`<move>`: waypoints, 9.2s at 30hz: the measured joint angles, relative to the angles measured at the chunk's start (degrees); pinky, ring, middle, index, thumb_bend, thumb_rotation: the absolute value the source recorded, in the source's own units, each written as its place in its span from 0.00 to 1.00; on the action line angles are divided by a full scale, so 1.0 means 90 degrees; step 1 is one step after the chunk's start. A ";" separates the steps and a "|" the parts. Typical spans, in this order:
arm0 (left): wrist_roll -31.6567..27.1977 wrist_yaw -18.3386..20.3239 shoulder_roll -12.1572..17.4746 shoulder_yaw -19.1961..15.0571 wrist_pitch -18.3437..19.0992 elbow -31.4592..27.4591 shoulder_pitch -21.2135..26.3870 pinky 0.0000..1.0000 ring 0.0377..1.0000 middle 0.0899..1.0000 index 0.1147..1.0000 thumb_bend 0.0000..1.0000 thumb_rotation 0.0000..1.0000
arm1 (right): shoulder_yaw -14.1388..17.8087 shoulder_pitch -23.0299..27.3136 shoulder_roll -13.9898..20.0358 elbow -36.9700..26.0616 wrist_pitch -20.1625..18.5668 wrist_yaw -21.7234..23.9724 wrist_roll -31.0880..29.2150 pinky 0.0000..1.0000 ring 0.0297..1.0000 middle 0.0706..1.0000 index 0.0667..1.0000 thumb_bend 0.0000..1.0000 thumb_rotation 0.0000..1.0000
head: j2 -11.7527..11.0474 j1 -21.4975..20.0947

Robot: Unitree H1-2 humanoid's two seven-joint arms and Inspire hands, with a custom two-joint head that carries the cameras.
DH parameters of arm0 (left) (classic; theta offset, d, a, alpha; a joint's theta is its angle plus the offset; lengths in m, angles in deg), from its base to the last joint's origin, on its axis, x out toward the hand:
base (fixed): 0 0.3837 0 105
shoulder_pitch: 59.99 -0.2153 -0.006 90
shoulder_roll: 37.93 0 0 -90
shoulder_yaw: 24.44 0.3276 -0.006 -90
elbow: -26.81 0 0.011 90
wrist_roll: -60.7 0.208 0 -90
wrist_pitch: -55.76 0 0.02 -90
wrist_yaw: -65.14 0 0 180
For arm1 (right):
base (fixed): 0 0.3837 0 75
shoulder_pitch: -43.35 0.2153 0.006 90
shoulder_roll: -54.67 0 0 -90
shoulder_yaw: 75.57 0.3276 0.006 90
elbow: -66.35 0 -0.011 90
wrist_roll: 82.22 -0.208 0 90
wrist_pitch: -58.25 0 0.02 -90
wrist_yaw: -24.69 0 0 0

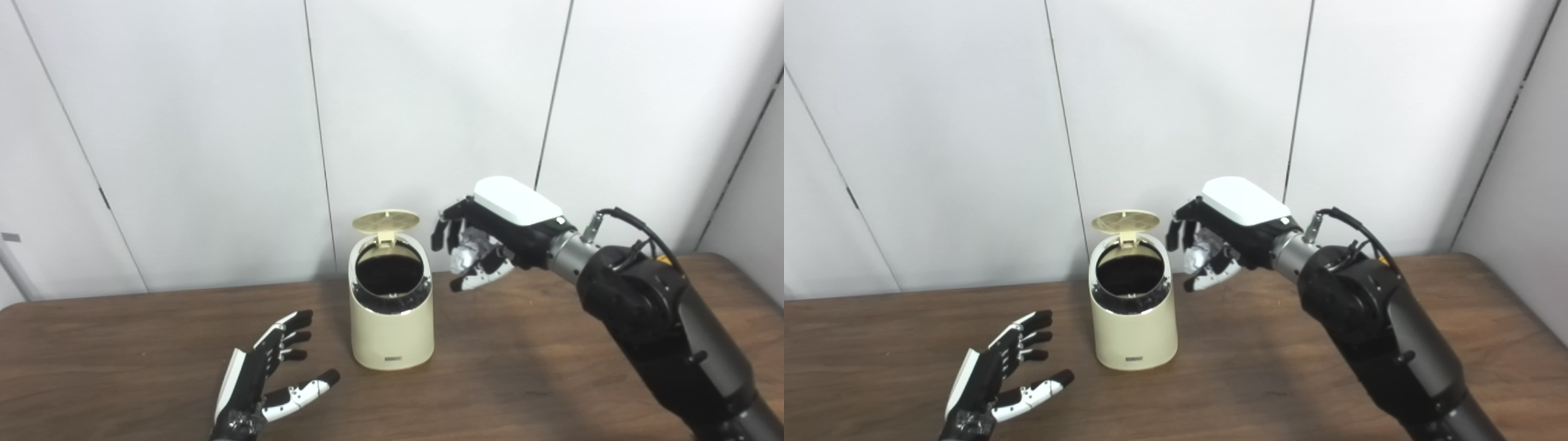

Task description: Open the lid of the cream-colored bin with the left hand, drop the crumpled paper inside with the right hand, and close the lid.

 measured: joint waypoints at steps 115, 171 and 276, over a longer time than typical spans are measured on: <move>0.0231 -0.0135 -0.0220 0.0187 -0.0031 -0.0038 -0.0008 0.64 0.76 0.83 0.82 0.73 0.17 | -0.0725 0.0197 -0.1202 0.1950 0.1235 -0.1486 0.1419 0.65 0.85 0.90 0.76 0.89 0.10 | 0.0078 0.0420; 0.0030 -0.0091 -0.0099 0.0167 -0.0267 0.0097 -0.0011 0.63 0.78 0.83 0.80 0.72 0.15 | 0.1363 -0.2312 -0.1438 0.0069 0.1617 -0.2884 -0.0571 0.49 0.61 0.69 0.63 0.71 0.05 | -0.0205 0.0156; 0.0995 0.0583 0.0483 0.0669 0.0527 0.0532 0.2858 0.80 0.94 0.96 0.94 0.90 0.42 | 0.1947 -0.3541 -0.1936 0.1850 0.2952 -0.4059 -0.1744 0.49 0.65 0.74 0.69 0.78 0.00 | -0.0440 0.0283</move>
